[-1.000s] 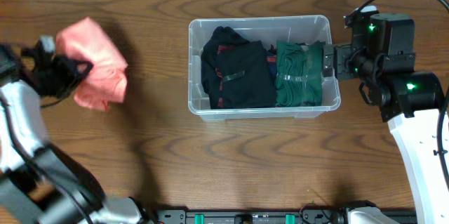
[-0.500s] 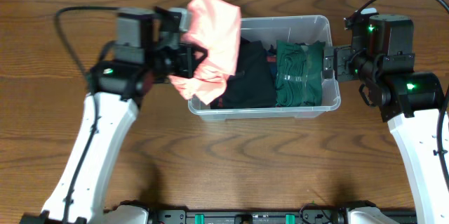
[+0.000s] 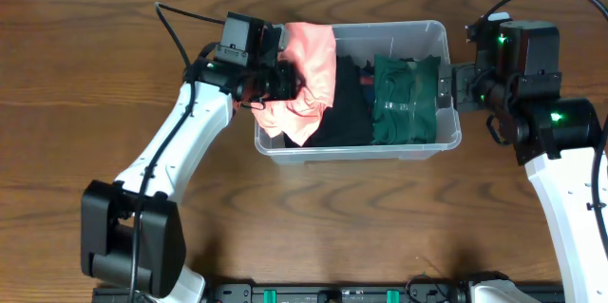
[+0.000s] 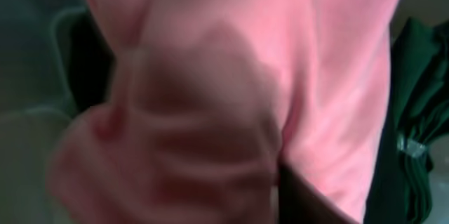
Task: Pack container
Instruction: 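Lower the pink garment into the bin's left side and release, then tuck the pink garment down into the bin with the right gripper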
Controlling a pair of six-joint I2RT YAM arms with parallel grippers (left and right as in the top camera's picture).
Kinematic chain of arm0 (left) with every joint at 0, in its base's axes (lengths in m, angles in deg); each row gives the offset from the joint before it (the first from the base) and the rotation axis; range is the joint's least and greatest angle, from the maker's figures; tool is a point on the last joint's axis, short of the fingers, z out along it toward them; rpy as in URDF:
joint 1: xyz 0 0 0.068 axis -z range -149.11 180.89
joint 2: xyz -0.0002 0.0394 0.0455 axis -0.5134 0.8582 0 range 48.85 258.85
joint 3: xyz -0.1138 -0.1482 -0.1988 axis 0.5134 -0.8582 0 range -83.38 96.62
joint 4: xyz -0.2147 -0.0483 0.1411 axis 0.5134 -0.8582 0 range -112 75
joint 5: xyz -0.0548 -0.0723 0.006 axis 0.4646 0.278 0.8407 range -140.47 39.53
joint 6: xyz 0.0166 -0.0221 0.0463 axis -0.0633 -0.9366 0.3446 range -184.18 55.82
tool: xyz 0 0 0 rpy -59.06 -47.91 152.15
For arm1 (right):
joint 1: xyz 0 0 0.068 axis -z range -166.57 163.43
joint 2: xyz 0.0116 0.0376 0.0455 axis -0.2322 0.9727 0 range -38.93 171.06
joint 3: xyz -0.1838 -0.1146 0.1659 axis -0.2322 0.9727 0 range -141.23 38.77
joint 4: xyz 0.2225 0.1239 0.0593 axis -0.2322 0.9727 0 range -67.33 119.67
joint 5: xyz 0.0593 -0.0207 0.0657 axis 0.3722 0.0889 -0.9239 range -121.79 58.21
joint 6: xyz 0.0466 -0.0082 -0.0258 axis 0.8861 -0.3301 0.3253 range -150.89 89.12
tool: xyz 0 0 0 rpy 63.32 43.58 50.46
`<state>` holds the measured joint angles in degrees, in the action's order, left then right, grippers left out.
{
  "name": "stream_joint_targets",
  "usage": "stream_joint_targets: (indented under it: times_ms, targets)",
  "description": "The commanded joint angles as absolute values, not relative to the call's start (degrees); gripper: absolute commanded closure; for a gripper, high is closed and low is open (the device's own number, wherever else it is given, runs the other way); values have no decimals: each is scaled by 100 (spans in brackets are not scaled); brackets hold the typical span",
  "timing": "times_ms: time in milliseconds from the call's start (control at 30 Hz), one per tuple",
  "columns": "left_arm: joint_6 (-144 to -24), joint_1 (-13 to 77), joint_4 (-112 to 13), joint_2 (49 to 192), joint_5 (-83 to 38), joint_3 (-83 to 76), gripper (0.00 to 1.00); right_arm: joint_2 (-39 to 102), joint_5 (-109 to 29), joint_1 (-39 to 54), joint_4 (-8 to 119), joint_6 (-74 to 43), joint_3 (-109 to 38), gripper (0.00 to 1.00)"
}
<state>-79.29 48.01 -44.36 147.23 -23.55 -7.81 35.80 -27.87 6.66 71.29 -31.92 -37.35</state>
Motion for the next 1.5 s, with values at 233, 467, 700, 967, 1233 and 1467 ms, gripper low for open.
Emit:
stream_joint_targets:
  times_ms: [233, 467, 700, 967, 1233, 1467]
  targets:
    - [-7693, 4616, -4657, 13161, -2809, -728, 2, 3574, -3052, 668, 7092, -3470, -3731, 1]
    - [-7744, 3551, -5400, 11653, -4261, -728, 2, 3666, -4308, 37, 6320, -4340, -3731, 20]
    - [-7954, 2397, -6202, 11414, -4256, -728, 2, 4472, -4555, -1124, 4954, -4344, -3731, 67]
    - [-7951, 1991, -6550, 11681, -4259, -728, 2, 6140, -4975, -2177, 4052, -4423, -3731, 72]
    - [-7951, 1991, -6576, 11819, -4256, -728, 2, 7364, -4662, -2236, 4447, -4300, -3731, 64]
    - [-7949, 1991, -6574, 11819, -4261, -728, 2, 6422, -4459, -2094, 4434, -4274, -3954, 50]
